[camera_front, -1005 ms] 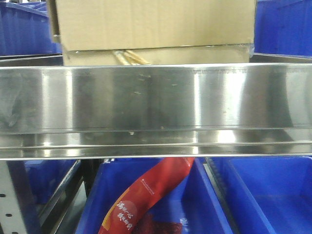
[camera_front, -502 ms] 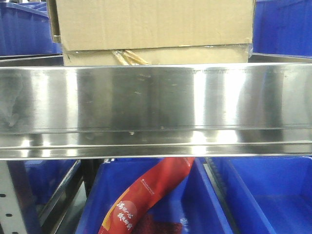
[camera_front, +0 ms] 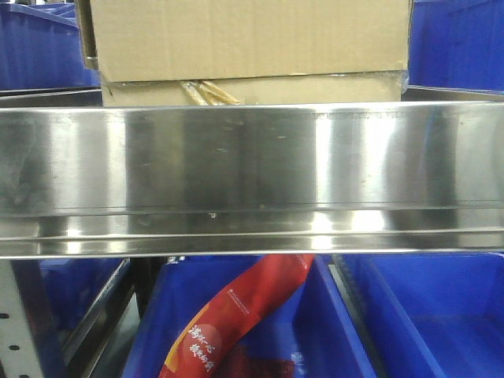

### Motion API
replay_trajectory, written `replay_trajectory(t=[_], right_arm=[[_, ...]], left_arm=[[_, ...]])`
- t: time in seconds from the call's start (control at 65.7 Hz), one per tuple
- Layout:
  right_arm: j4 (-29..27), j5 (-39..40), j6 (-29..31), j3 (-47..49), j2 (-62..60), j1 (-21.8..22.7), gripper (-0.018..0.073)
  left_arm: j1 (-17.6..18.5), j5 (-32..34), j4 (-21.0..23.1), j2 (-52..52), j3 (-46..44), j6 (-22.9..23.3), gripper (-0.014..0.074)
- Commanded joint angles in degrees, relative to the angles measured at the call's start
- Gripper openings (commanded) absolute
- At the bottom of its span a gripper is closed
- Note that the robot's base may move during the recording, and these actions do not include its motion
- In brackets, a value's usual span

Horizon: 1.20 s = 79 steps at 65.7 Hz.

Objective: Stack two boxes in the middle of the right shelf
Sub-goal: 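Open both grippers and pull them back from the boxes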

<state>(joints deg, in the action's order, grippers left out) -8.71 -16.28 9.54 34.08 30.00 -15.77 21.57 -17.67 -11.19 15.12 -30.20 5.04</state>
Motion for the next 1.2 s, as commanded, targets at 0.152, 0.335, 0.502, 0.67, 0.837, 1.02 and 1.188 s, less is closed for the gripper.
replay_trajectory(t=[0.152,0.335,0.502,0.67,0.837,1.02,1.188], right_arm=[[0.46,1.70,0.44,-0.16,-0.34,0.24,-0.0162],[0.46,1.70,0.44,-0.16,-0.34,0.24,-0.0162],[0.46,1.70,0.44,-0.16,-0.34,0.24,-0.0162],[0.46,1.70,0.44,-0.16,-0.34,0.24,-0.0162],[0.46,1.70,0.44,-0.16,-0.34,0.24,-0.0162],[0.46,1.81,0.44,-0.16,-0.34,0.24,-0.0162],[0.46,1.81,0.44,-0.16,-0.34,0.24,-0.0162]], left_arm=[[0.43,1.12,0.39,-0.37,0.27,-0.14,-0.0111],[-4.63,0.37,5.74,-1.90,1.94,-3.99,-0.0111],[-15.36,5.40,11.19,-6.68,10.00,-7.43,-0.0111],[-20.97,10.58,11.19,-13.59,20.74,-7.43,-0.0111],[-21.73,12.99,11.19,-15.12,27.87,-7.43,-0.0111],[-22.15,16.66,11.19,-15.12,30.20,-7.43,-0.0111],[-22.54,17.31,11.19,-15.12,30.20,-7.43,-0.0111]])
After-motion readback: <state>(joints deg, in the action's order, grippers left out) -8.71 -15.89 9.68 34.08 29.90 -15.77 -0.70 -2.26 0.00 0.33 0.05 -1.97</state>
